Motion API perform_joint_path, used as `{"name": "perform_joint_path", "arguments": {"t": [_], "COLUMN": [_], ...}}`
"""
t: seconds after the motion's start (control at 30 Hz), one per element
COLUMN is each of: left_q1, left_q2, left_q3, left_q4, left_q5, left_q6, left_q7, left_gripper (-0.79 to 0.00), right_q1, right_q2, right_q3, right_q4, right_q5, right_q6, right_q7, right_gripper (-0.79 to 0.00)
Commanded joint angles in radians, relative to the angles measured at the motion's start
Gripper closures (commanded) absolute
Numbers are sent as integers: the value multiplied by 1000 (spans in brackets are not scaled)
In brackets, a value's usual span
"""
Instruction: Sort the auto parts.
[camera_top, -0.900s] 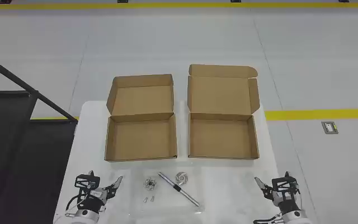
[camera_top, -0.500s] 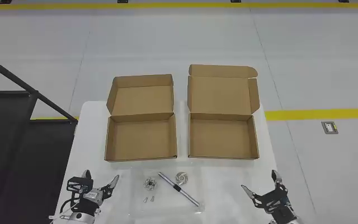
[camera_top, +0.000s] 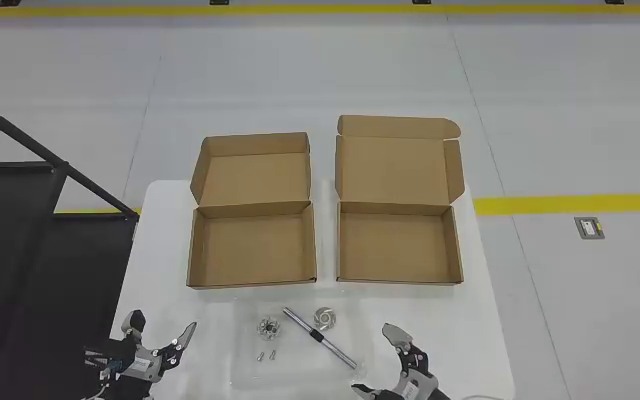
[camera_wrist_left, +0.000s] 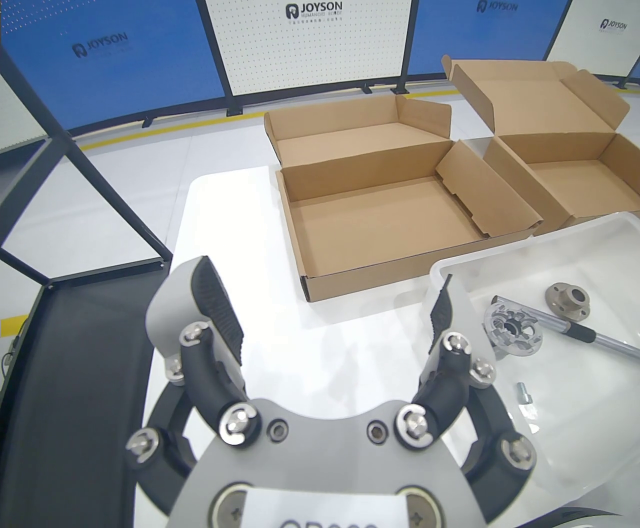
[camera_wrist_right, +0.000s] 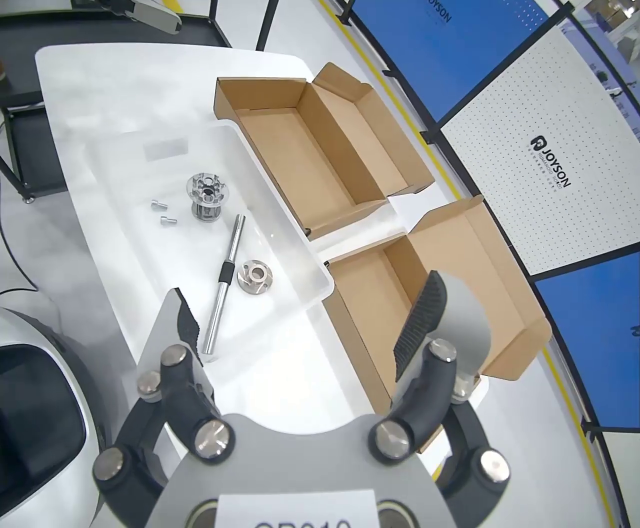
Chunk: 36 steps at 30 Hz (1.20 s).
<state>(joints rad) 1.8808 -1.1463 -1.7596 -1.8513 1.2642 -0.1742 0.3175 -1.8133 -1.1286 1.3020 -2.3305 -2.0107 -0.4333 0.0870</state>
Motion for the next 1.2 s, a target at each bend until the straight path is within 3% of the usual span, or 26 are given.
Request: {"name": "perform_joint_path", "arguments": {"t": [0.0,0.17,0.23,0.3,0.47,0.57,0.73,1.17], "left_q1": [0,-1,-16,-29,-31,-23,-11,-11], "left_q2": [0,0,1,-1,-5,-7,-9,-9], "left_q3": [0,2,2,13,11,0,-20,-20], "left_q4": [0,0,10,17,15,9,0,0], "left_q5": [0,0,21,25,19,-4,-33,-33], "left_q6": [0,-5,-5,11,24,26,15,15], "left_q7": [0,-4,-25,-41,-37,-31,-34,-34], "left_gripper": [-785,-785,-785,-785,-785,-785,-785,-785], "right_q1": [0,4,41,108,422,638,913,924], "right_q2": [0,2,9,3,-54,-118,-234,-240], "right_q3": [0,-3,-60,-123,-357,-488,-677,-689], "right_q4": [0,-1,-7,11,157,323,551,563], "right_q5": [0,-20,-137,-173,-56,128,361,363], "right_q6": [0,-16,-109,-157,-294,-318,-233,-223], "right_q7": [1,-2,-42,10,214,391,637,643], "right_gripper": [-785,-785,-785,-785,-785,-785,-785,-785]}}
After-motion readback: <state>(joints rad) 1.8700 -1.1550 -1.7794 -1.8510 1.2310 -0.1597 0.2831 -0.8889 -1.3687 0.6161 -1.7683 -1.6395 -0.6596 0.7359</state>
